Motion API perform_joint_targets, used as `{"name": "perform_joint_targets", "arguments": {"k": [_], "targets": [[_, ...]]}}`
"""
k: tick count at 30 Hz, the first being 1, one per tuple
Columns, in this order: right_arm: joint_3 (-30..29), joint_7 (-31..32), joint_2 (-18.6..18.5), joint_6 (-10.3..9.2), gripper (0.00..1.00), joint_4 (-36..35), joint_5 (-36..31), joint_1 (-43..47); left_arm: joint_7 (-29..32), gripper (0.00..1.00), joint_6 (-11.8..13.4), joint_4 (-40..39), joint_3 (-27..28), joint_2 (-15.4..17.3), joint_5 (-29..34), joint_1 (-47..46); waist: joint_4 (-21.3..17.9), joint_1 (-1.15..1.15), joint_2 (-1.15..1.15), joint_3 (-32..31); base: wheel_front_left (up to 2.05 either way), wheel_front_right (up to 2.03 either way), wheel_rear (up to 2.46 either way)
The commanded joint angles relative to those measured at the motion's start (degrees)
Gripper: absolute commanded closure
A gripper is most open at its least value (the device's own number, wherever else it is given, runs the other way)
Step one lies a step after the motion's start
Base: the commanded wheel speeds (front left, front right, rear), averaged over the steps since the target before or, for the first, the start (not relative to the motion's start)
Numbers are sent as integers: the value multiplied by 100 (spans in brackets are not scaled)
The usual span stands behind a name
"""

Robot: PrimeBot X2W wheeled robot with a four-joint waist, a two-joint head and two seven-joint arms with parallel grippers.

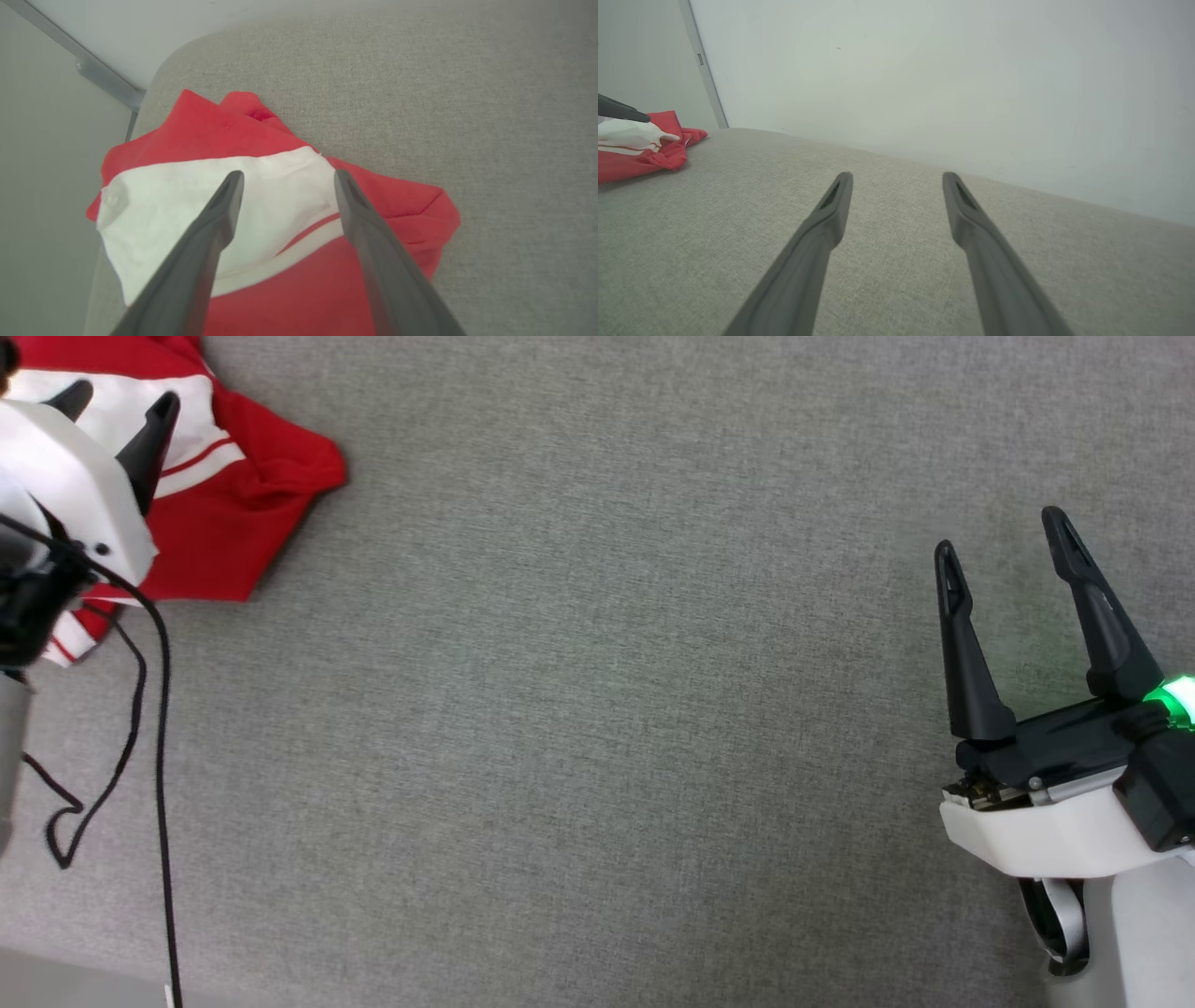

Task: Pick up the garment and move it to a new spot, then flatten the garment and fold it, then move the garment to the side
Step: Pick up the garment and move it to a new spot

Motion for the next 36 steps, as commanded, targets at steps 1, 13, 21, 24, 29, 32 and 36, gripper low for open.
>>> {"name": "perform_joint_targets", "arguments": {"k": [1,13,21,24,29,32,36], "targets": [[-6,-12,4,-4,0,-45,19,-79,455,0,1,-16,-169,184,-363,-138,-76,-1,0,94,0,0,0],[21,-12,-38,-4,0,-97,-2,-259,2499,0,0,647,-1118,452,-1487,-241,-266,-1,0,421,0,0,0],[42,-12,-28,-4,0,-73,29,-311,2556,71,-7,917,-1683,172,-1622,-219,-365,-1,0,459,0,0,0],[23,-12,-5,-4,0,-58,44,-300,2370,100,-7,900,-1791,297,-1677,-328,-376,-1,0,355,0,0,0],[36,-12,47,-4,0,-9,76,-176,1537,100,-8,599,-1981,679,-1440,-645,-352,-1,0,27,0,0,0],[25,-12,79,-4,0,14,110,-113,973,100,-1,357,-2112,925,-1325,-833,-332,-1,0,-204,0,0,0],[-21,-12,128,-4,0,61,143,-31,408,100,-1,5,-2306,1048,-1186,-991,-300,-1,0,-474,0,0,0]]}}
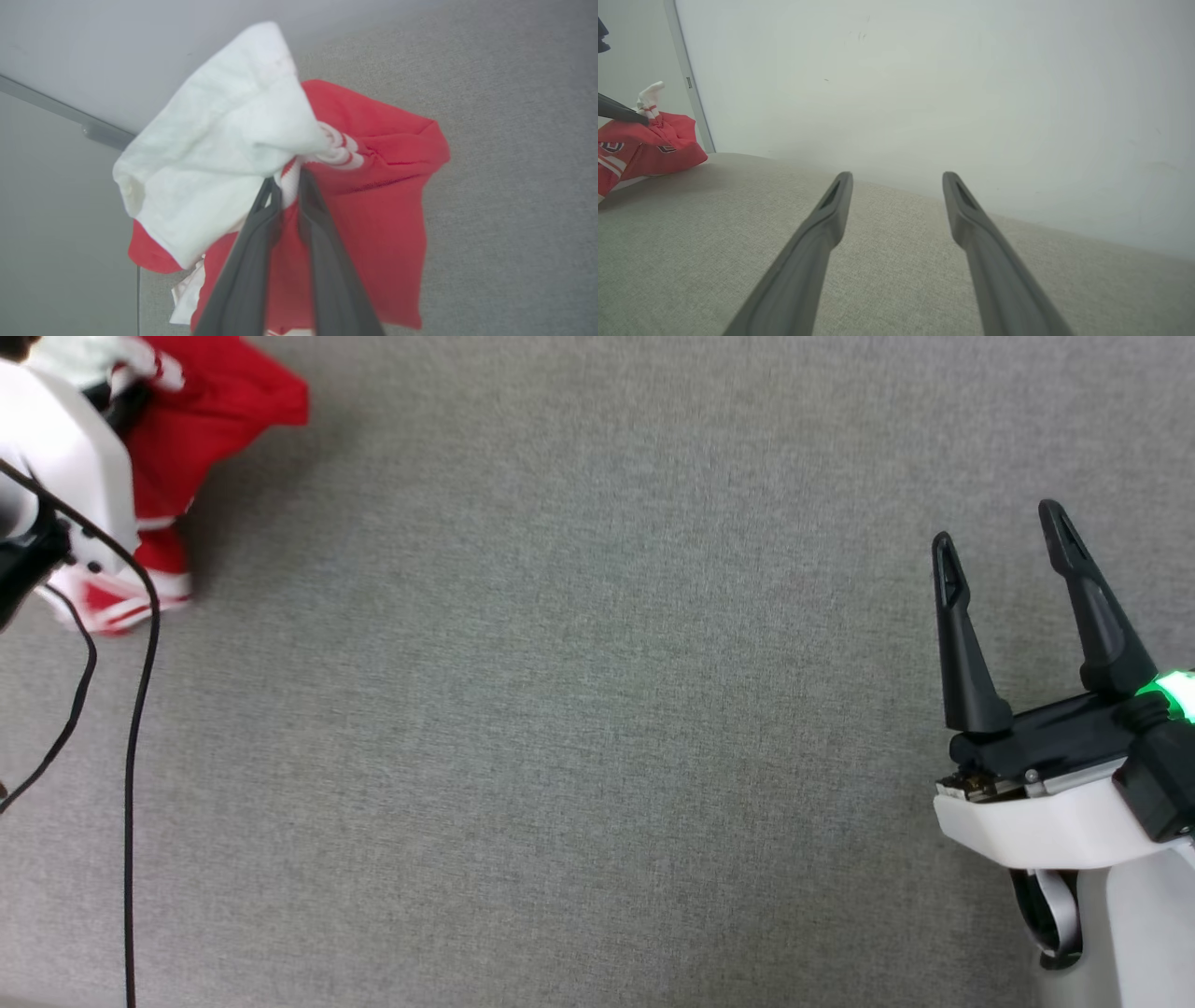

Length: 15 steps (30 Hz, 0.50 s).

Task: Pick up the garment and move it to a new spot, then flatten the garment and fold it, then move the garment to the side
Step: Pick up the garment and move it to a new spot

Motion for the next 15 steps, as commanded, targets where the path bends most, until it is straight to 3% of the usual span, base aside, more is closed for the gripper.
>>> {"name": "perform_joint_targets", "arguments": {"k": [1,8,15], "targets": [[-11,-12,36,-4,0,16,31,84,-130,100,-1,-125,-74,-5,57,-74,27,0,0,-187,0,0,0],[-16,-12,152,-4,0,74,87,187,-539,100,-1,-850,-493,-149,360,-389,-118,0,0,-538,0,0,0],[-104,-12,239,-4,0,78,153,205,-735,100,-1,-1387,-997,-628,728,-602,-590,0,0,-647,0,0,0]]}}
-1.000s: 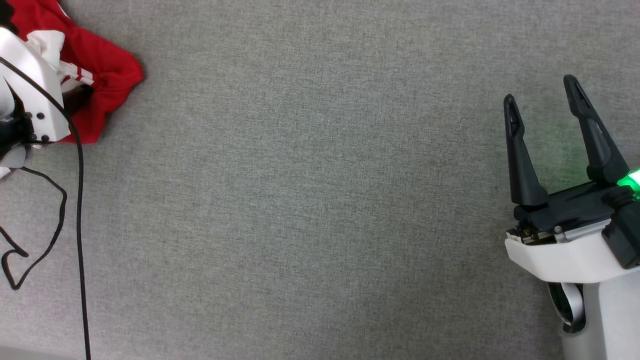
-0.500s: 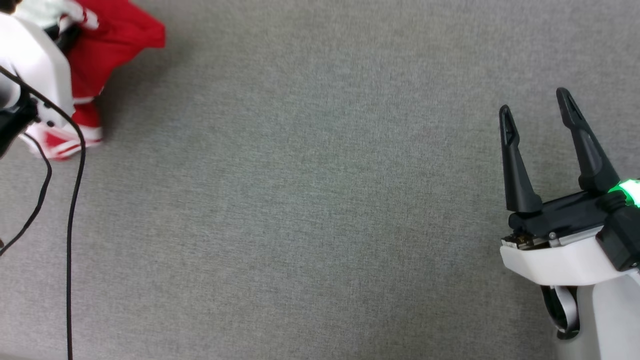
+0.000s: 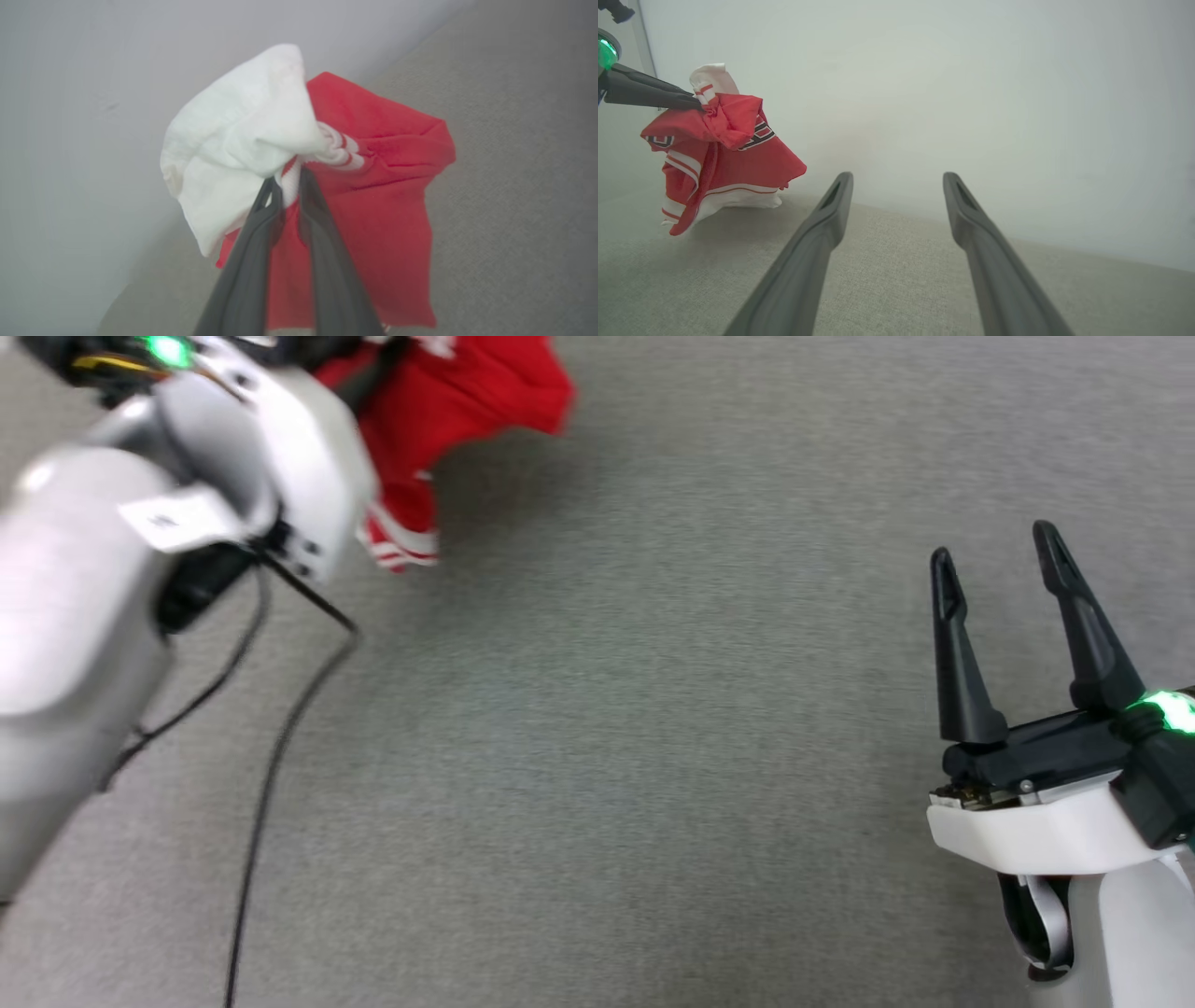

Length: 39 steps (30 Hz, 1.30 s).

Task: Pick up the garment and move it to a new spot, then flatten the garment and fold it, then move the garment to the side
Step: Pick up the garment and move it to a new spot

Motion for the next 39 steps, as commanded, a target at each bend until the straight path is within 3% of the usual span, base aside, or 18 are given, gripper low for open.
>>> {"name": "perform_joint_targets", "arguments": {"k": [1,10,16,23,29,35,36,37,39], "targets": [[-41,-12,34,-4,0,-4,29,47,-56,100,-1,-73,-127,-154,86,-113,-239,0,0,-30,0,0,0],[-326,-12,52,-4,0,-84,239,13,-401,100,-1,124,-1172,-1364,323,-256,-930,0,0,70,0,0,0],[-427,-12,53,-4,0,-128,374,19,-742,100,-1,747,-1868,-2248,349,-162,-1259,0,0,227,0,0,0],[-479,-12,52,-4,0,-164,481,-30,-1022,100,-1,1592,-2445,-3058,411,195,-1503,0,0,427,0,0,0],[-477,-12,52,-4,0,-176,505,-57,-874,100,-7,1839,-2549,-3463,744,843,-1593,0,0,504,0,0,0],[-475,-12,52,-4,0,-120,461,-60,-823,100,-20,1762,-2561,-3543,931,1145,-1548,0,0,462,0,0,0],[-486,-12,52,-4,0,-112,440,-41,-946,37,-11,1793,-2555,-3548,913,1086,-1519,0,0,430,0,0,0],[-494,-12,52,-4,0,-102,419,-23,-1128,0,-6,1843,-2544,-3554,834,1006,-1486,0,0,393,0,0,0],[-516,-12,52,-4,0,-80,384,40,-1535,0,2,1949,-2527,-3562,783,856,-1409,0,0,292,0,0,0]]}}
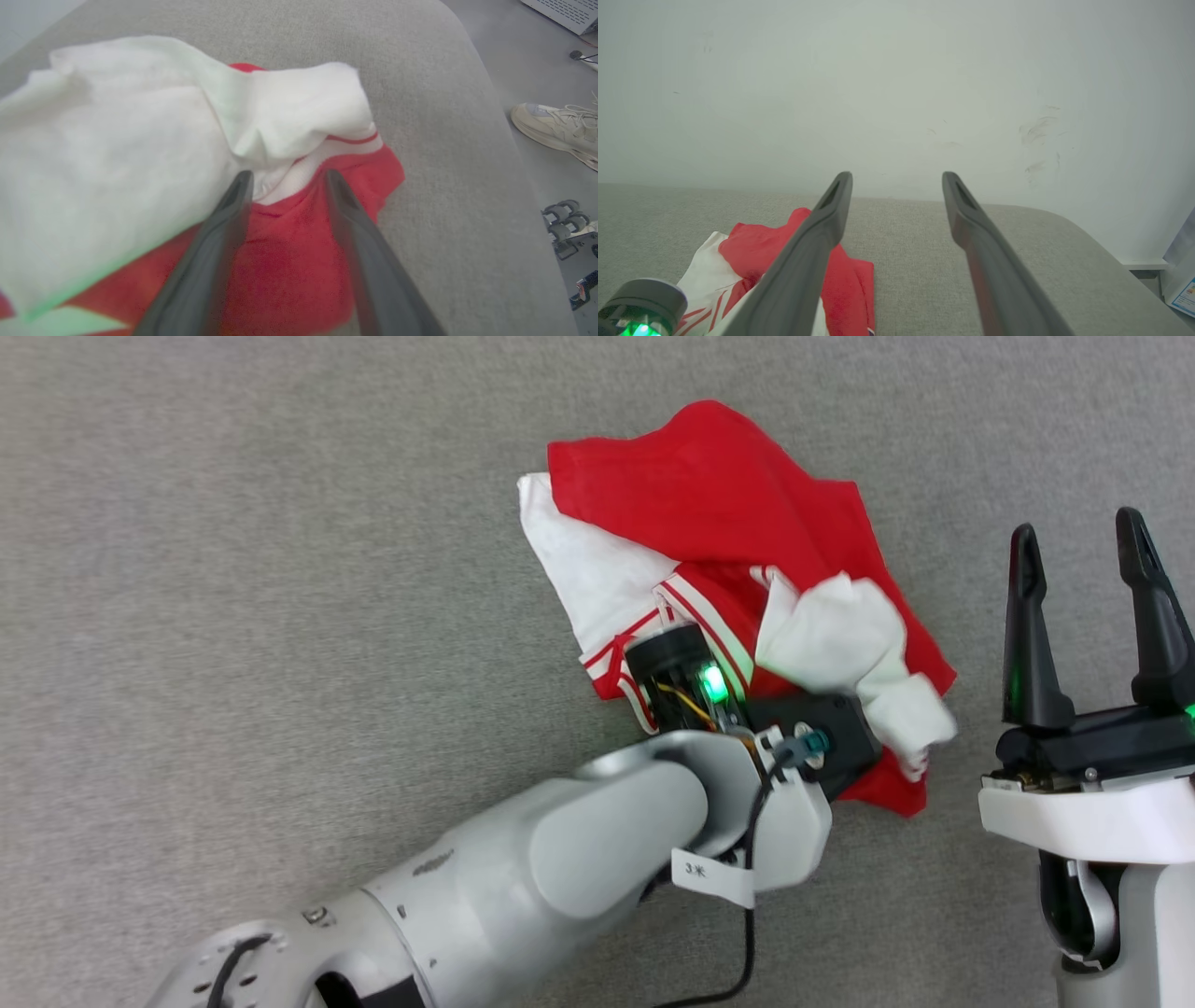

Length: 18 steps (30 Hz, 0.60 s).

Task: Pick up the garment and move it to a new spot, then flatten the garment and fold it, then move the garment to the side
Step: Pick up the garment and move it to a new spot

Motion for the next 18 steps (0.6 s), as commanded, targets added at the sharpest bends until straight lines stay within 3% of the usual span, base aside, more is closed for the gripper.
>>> {"name": "perform_joint_targets", "arguments": {"k": [1,4,8,12,18], "targets": [[-20,-12,16,-5,0,32,-54,95,-374,0,5,106,25,5,-29,-130,125,0,0,-162,0,0,0],[-50,-12,16,-5,0,54,-122,199,-993,0,112,191,159,-12,-7,-145,271,0,0,-376,0,0,0],[-77,-12,15,-6,0,88,-189,352,-1514,0,497,79,453,-16,-34,-13,482,0,0,-693,0,0,0],[-78,-12,13,-6,0,130,-236,474,-1618,0,855,-93,762,60,24,147,623,0,0,-906,0,0,0],[-110,-12,13,-6,0,224,-261,667,-1634,0,1539,-1042,1835,549,380,782,882,0,0,-1222,0,0,0]]}}
